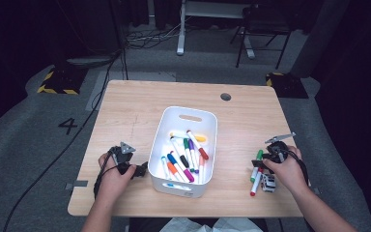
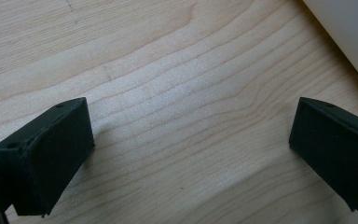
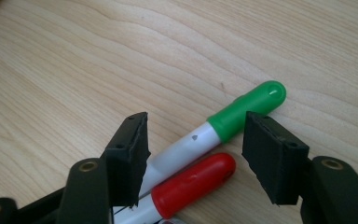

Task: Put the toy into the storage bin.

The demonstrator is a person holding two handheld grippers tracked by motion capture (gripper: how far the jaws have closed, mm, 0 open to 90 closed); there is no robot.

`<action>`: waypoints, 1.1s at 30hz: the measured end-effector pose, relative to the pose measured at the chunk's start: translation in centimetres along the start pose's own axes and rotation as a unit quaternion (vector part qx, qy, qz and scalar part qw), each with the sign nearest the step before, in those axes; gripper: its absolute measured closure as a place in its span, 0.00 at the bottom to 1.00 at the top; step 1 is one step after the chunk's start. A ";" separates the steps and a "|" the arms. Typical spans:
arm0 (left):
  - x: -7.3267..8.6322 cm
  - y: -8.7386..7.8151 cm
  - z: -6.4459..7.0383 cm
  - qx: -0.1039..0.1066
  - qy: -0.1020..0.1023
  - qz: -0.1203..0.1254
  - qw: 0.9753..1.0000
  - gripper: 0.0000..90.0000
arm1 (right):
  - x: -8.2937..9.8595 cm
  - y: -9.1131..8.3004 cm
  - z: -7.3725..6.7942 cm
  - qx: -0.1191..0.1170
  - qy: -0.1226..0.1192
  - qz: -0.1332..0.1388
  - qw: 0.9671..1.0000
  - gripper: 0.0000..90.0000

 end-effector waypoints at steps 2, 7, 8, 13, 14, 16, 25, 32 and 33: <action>0.0 0.0 0.0 0.000 0.000 0.000 1.000 0.00 | 0.1 0.1 0.1 -0.001 0.002 -0.001 1.000 0.46; 0.0 0.0 0.0 -0.001 0.000 0.000 1.000 0.00 | 0.0 0.6 -0.2 -0.006 0.003 -0.001 1.000 0.46; 0.0 0.0 0.0 -0.001 0.000 0.000 1.000 0.00 | 0.0 0.6 -0.2 -0.006 0.003 -0.001 1.000 0.46; 0.0 0.0 0.0 0.000 0.000 0.000 1.000 0.00 | -0.3 1.3 -0.9 -0.010 -0.002 -0.007 1.000 0.47; 0.0 0.0 0.0 -0.001 0.000 0.000 1.000 0.00 | -0.4 1.4 -1.0 -0.011 -0.005 -0.007 1.000 0.47; 0.0 0.0 0.0 -0.001 0.000 0.000 1.000 0.00 | -0.5 1.5 -1.1 -0.014 -0.006 -0.009 1.000 0.48; 0.0 0.0 0.0 -0.001 0.000 0.001 1.000 0.00 | -1.7 2.6 -3.3 -0.008 -0.052 -0.012 0.999 0.72; 0.0 0.0 0.0 -0.001 0.000 0.000 1.000 0.00 | -2.5 3.3 -4.1 -0.025 -0.052 -0.006 0.998 0.85; 0.0 0.0 0.0 -0.001 0.000 0.000 1.000 0.00 | -2.6 3.3 -4.2 -0.034 -0.047 -0.006 0.998 0.85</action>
Point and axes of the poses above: each handheld gripper's, and its own axes: y roughly forward along the jaws, x roughly out of its underside, z roughly to its right, the point moved 1 cm from there along y, roughly forward along the jaws, and after that the axes turned 1 degree about y, right-handed, at the moved point
